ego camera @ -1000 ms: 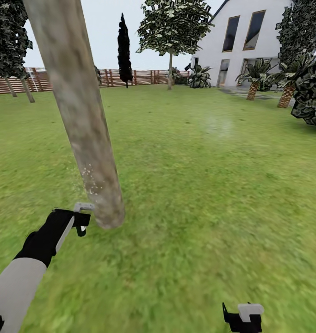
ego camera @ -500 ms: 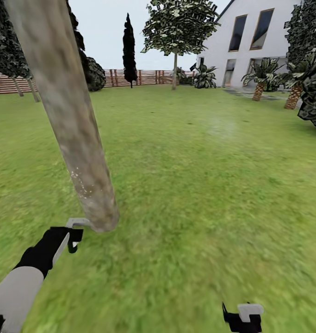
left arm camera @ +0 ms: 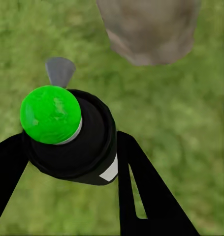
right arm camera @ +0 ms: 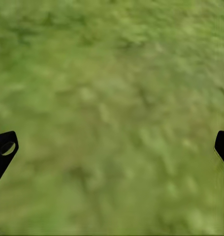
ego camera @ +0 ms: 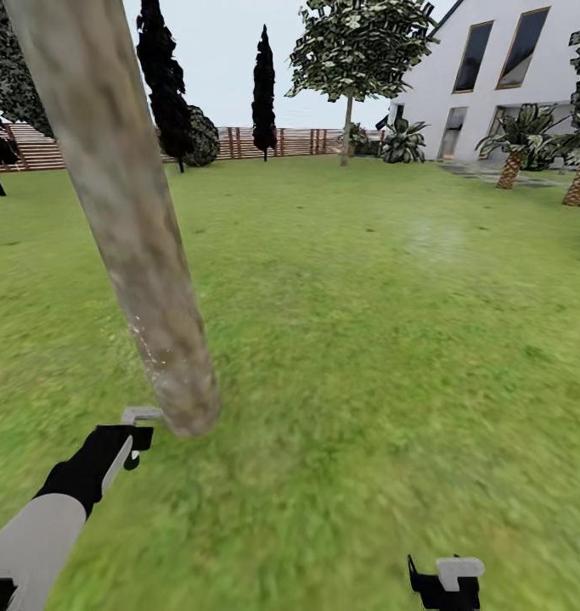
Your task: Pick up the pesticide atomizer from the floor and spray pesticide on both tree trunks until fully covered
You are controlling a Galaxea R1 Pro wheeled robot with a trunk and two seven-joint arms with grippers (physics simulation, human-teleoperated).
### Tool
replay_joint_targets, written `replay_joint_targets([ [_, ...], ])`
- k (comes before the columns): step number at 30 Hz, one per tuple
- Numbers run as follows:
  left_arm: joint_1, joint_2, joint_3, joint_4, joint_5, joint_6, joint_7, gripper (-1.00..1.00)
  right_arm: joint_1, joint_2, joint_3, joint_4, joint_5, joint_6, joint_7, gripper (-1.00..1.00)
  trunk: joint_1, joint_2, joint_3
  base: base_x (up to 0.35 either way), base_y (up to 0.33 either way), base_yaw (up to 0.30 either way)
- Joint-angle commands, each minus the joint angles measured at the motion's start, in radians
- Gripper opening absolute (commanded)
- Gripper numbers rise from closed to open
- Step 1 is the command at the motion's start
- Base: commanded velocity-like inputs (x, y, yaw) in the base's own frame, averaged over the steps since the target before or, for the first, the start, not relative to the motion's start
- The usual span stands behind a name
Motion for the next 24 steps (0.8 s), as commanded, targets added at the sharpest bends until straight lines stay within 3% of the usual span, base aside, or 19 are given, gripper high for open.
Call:
replay_joint_targets([
  [1,-0.001,-0.006,-0.001,0.011,0.005,-0.007,0.002,-1.00,0.000,0.000,0.000,0.000,0.000,0.000,0.000,1.00,0.000,0.000,0.000,0.186,-0.219,0.001],
  [6,0.000,-0.040,-0.002,0.016,0.011,-0.031,0.003,-1.00,0.000,0.000,0.000,0.000,0.000,0.000,0.000,1.00,0.000,0.000,0.000,0.150,-0.235,0.005],
  [15,-0.001,-0.039,0.003,0.006,0.007,-0.032,0.005,-1.00,0.000,0.000,0.000,0.001,0.000,0.000,0.000,1.00,0.000,0.000,0.000,0.016,-0.273,0.248],
  [24,-0.001,-0.040,0.004,0.022,0.009,-0.055,0.006,-1.00,0.000,0.003,0.003,0.002,0.002,0.000,0.001,1.00,0.000,0.000,0.000,0.130,-0.266,0.276],
])
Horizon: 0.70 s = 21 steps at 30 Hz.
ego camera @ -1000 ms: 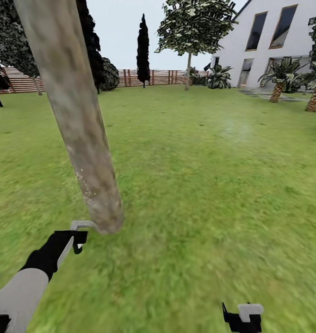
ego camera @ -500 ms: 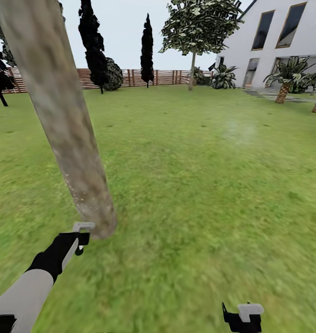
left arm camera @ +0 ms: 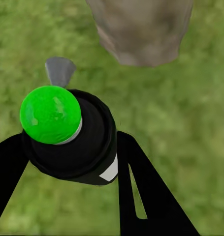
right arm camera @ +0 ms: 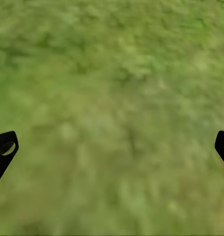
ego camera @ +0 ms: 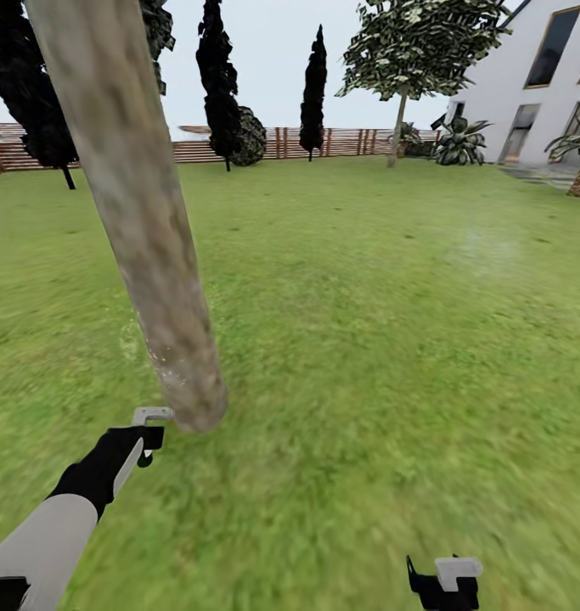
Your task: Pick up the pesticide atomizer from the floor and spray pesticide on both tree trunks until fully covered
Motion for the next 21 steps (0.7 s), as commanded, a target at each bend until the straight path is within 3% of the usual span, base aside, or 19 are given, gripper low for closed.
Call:
replay_joint_targets([
  [1,0.000,0.000,-0.001,0.001,-0.002,-0.001,0.000,-1.00,0.000,0.000,-0.001,0.000,0.000,0.000,0.000,1.00,0.000,0.000,0.000,0.174,-0.245,0.109],
  [11,0.000,0.000,-0.001,0.005,-0.003,-0.002,0.001,-1.00,0.000,0.000,-0.001,0.000,0.000,0.000,0.000,1.00,0.000,0.000,0.000,0.142,-0.250,0.016],
  [21,0.000,0.002,-0.001,0.002,-0.003,-0.002,0.001,-1.00,0.000,0.001,0.000,0.000,0.000,0.000,-0.001,1.00,0.000,0.000,0.000,0.009,-0.272,0.262],
])
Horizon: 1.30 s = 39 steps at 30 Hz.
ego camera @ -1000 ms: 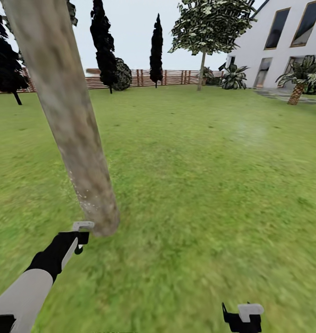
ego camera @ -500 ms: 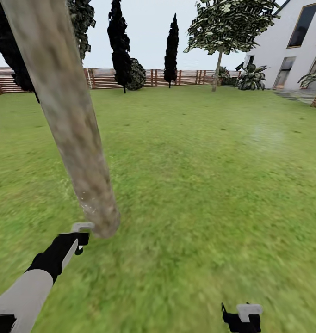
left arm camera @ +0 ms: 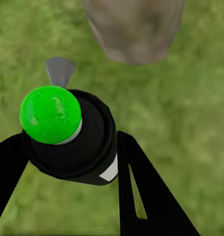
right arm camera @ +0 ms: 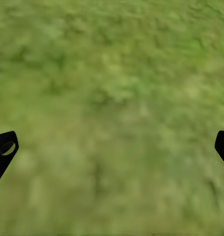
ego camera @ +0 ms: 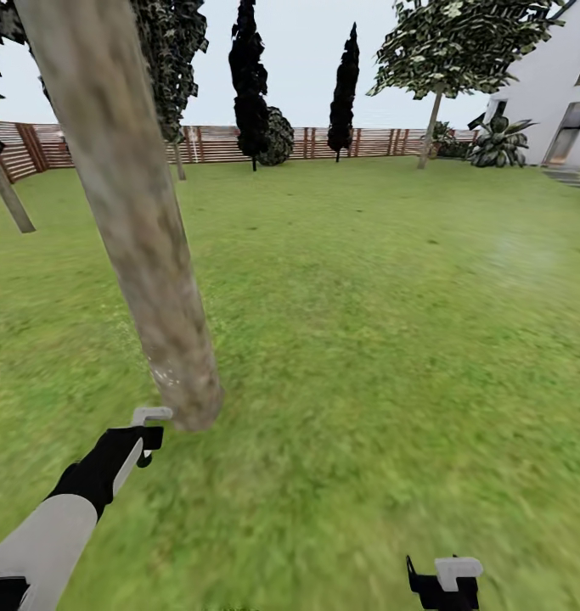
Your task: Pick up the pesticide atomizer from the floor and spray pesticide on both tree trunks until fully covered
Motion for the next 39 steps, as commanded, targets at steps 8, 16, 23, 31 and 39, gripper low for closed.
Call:
replay_joint_targets([
  [8,0.000,-0.001,0.000,0.000,0.000,0.000,0.000,-1.00,0.000,-0.002,-0.003,0.000,0.000,0.000,-0.001,1.00,0.000,0.000,0.000,0.038,-0.275,0.197],
  [16,0.000,-0.003,0.000,0.000,0.003,0.000,0.000,-1.00,0.000,-0.001,-0.003,0.000,-0.001,0.000,-0.002,1.00,0.000,0.000,0.000,0.010,-0.275,0.011],
  [23,0.000,-0.058,-0.002,-0.006,-0.001,-0.003,-0.001,-1.00,0.000,-0.003,-0.003,0.000,-0.002,0.000,-0.002,1.00,0.000,0.000,0.000,0.000,-0.235,0.254],
  [31,-0.082,-0.059,-0.005,-0.139,0.004,0.102,-0.027,-1.00,0.000,-0.005,-0.003,0.000,-0.002,0.000,-0.002,1.00,0.000,0.000,0.000,0.000,-0.011,0.276],
  [39,-0.158,-0.026,-0.030,-0.161,-0.004,0.168,-0.175,-1.00,0.000,-0.006,-0.003,0.000,-0.001,0.000,-0.002,1.00,0.000,0.000,0.000,0.000,0.000,0.031],
])
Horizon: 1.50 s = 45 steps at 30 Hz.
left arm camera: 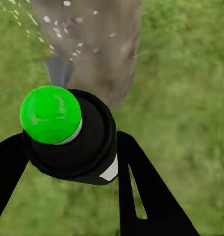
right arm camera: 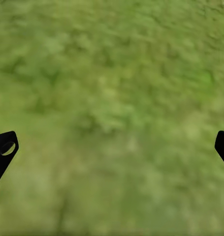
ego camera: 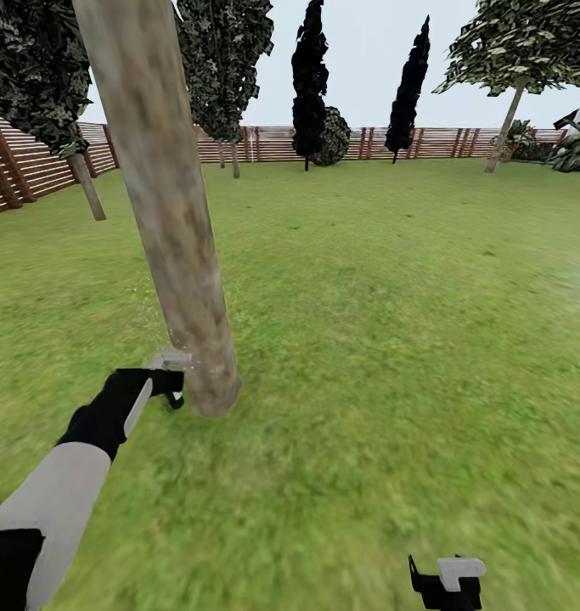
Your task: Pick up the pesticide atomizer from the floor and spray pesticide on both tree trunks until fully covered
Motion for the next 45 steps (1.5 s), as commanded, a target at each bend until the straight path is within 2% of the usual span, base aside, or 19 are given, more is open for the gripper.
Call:
replay_joint_targets([
  [1,-0.015,-0.007,-0.008,-0.002,-0.010,0.017,-0.005,-1.00,0.000,0.000,0.000,0.000,0.000,0.000,0.000,1.00,0.000,0.000,0.000,0.000,0.000,0.000],
  [2,-0.032,-0.001,-0.014,-0.003,-0.010,0.039,-0.012,-1.00,0.000,0.000,0.000,0.000,0.000,0.000,0.000,1.00,0.000,0.000,0.000,0.000,0.000,0.000],
  [5,-0.091,0.073,-0.014,0.000,-0.012,0.054,-0.069,-1.00,0.000,0.000,0.000,0.000,0.000,0.000,0.000,1.00,0.000,0.000,0.000,0.000,0.000,0.000],
  [7,-0.095,0.098,-0.019,-0.003,-0.015,0.065,-0.101,-1.00,0.000,0.000,0.000,0.000,0.000,0.000,0.000,1.00,0.000,0.000,0.000,0.000,0.000,0.000],
  [10,-0.091,0.090,-0.022,-0.004,-0.016,0.066,-0.108,-1.00,0.000,0.000,0.000,0.000,0.000,0.000,0.000,1.00,0.000,0.000,0.000,-0.242,0.000,0.000],
  [12,-0.100,0.057,-0.022,-0.005,-0.016,0.066,-0.108,-1.00,0.000,0.000,0.000,0.000,0.000,0.000,0.000,1.00,0.000,0.000,0.000,-0.106,0.000,0.000],
  [13,-0.115,0.057,-0.022,-0.004,-0.016,0.068,-0.109,-1.00,0.000,0.000,0.000,0.000,0.000,0.000,0.000,1.00,0.000,0.000,0.000,-0.017,0.000,0.000],
  [15,-0.197,0.064,-0.022,0.010,-0.016,0.075,-0.111,-1.00,0.000,0.000,0.000,0.000,0.000,0.000,0.000,1.00,0.000,0.000,0.000,-0.005,0.000,0.000],
  [17,-0.236,0.074,-0.021,0.010,-0.020,0.156,-0.112,-1.00,0.000,0.000,0.000,0.000,0.000,0.000,0.000,1.00,0.000,0.000,0.000,-0.001,0.000,0.000],
  [18,-0.240,0.092,-0.022,0.004,-0.018,0.177,-0.113,-1.00,0.000,0.000,0.000,0.000,-0.001,0.000,0.000,1.00,0.000,0.000,0.000,0.000,0.000,0.000],
  [19,-0.235,0.098,-0.023,-0.001,-0.017,0.184,-0.113,-1.00,0.000,0.000,0.000,0.000,-0.001,0.000,0.000,1.00,0.000,0.000,0.000,0.000,0.000,0.000],
  [21,-0.229,0.093,-0.027,-0.003,-0.016,0.186,-0.113,-1.00,0.000,0.000,0.000,0.000,-0.001,0.000,0.000,1.00,0.000,0.000,0.000,0.000,0.000,0.000],
  [22,-0.228,0.089,-0.070,-0.004,-0.012,0.190,-0.116,-1.00,0.000,0.000,0.000,0.000,-0.001,0.000,0.000,1.00,0.000,0.000,0.000,0.000,0.000,0.000],
  [23,-0.231,0.083,-0.096,-0.005,-0.010,0.193,-0.129,-1.00,0.000,0.000,0.000,0.000,-0.001,0.000,0.000,1.00,0.000,0.000,0.000,0.000,0.000,0.043],
  [26,-0.240,0.063,-0.122,-0.032,-0.010,0.198,-0.169,-1.00,0.000,0.000,0.000,0.000,-0.001,0.000,0.000,1.00,0.000,0.000,0.000,0.000,0.000,0.198],
  [28,-0.254,0.076,-0.120,-0.058,-0.012,0.200,-0.176,-1.00,0.000,0.000,0.000,0.000,-0.001,0.000,0.000,1.00,0.000,0.000,0.000,0.000,0.000,0.270],
  [32,-0.247,0.135,-0.115,-0.080,-0.012,0.199,-0.177,-1.00,0.000,0.000,0.000,0.000,-0.001,0.000,0.000,1.00,0.000,0.000,0.000,0.000,-0.029,0.122],
  [45,-0.243,0.138,-0.115,-0.093,-0.016,0.195,-0.173,-1.00,0.000,0.000,0.000,0.000,0.000,0.000,0.002,1.00,0.000,0.000,0.000,0.000,-0.263,0.001],
])
